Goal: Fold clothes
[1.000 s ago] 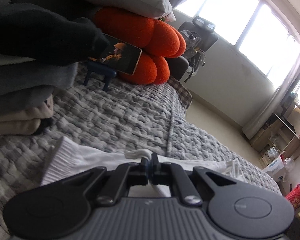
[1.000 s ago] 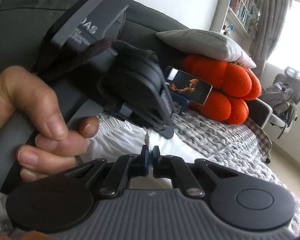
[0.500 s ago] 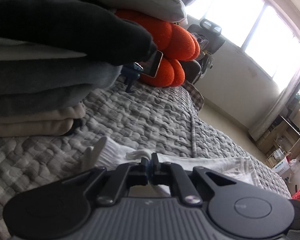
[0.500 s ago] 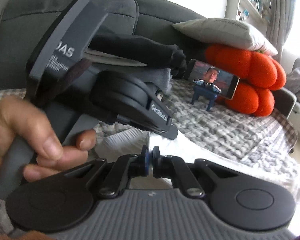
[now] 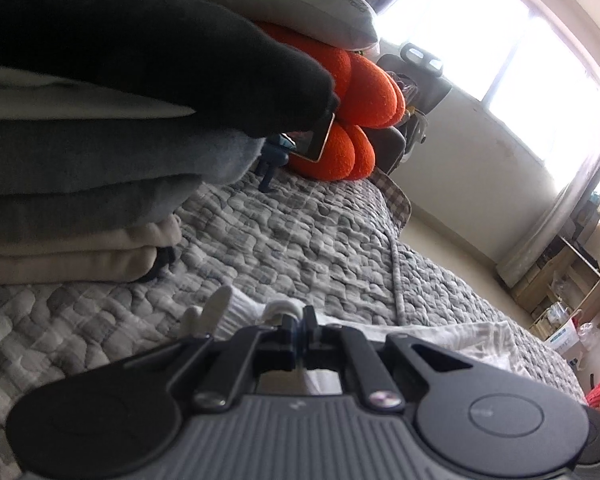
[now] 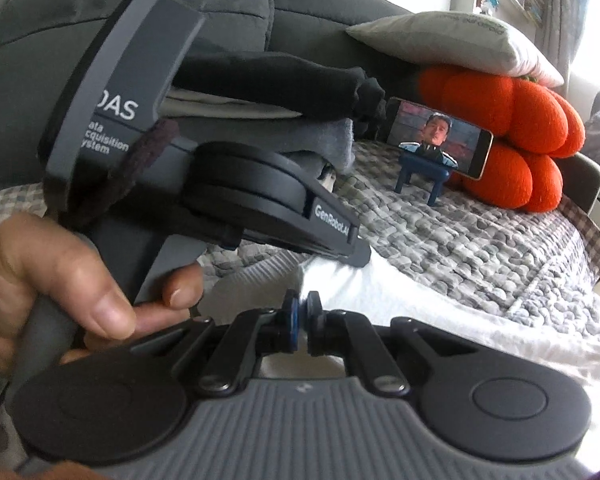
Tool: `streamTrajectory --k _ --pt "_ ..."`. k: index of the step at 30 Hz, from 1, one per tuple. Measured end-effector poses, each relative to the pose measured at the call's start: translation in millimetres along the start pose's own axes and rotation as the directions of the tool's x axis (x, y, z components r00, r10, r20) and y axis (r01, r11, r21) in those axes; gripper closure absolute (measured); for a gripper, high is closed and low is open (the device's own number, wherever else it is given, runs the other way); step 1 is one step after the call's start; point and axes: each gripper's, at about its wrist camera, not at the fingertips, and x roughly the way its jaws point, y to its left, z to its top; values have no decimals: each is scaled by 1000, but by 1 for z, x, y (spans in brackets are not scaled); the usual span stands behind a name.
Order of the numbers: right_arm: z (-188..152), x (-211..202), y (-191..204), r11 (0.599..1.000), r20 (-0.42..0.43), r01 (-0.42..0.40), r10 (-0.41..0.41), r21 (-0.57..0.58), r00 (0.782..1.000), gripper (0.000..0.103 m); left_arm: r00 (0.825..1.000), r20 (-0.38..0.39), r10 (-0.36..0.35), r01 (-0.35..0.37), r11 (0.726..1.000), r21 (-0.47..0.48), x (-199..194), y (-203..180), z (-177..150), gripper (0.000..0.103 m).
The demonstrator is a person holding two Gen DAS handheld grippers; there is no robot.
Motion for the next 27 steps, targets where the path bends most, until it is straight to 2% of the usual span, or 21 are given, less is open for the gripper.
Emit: streamTrajectory --k 5,27 --pt "0 6 -1 1000 -27 -15 15 21 1000 97 1000 -8 29 -29 999 23 1 2 -2 101" --pt "-5 14 -9 988 -47 -112 117 108 992 92 999 14 45 -45 999 4 0 8 0 101"
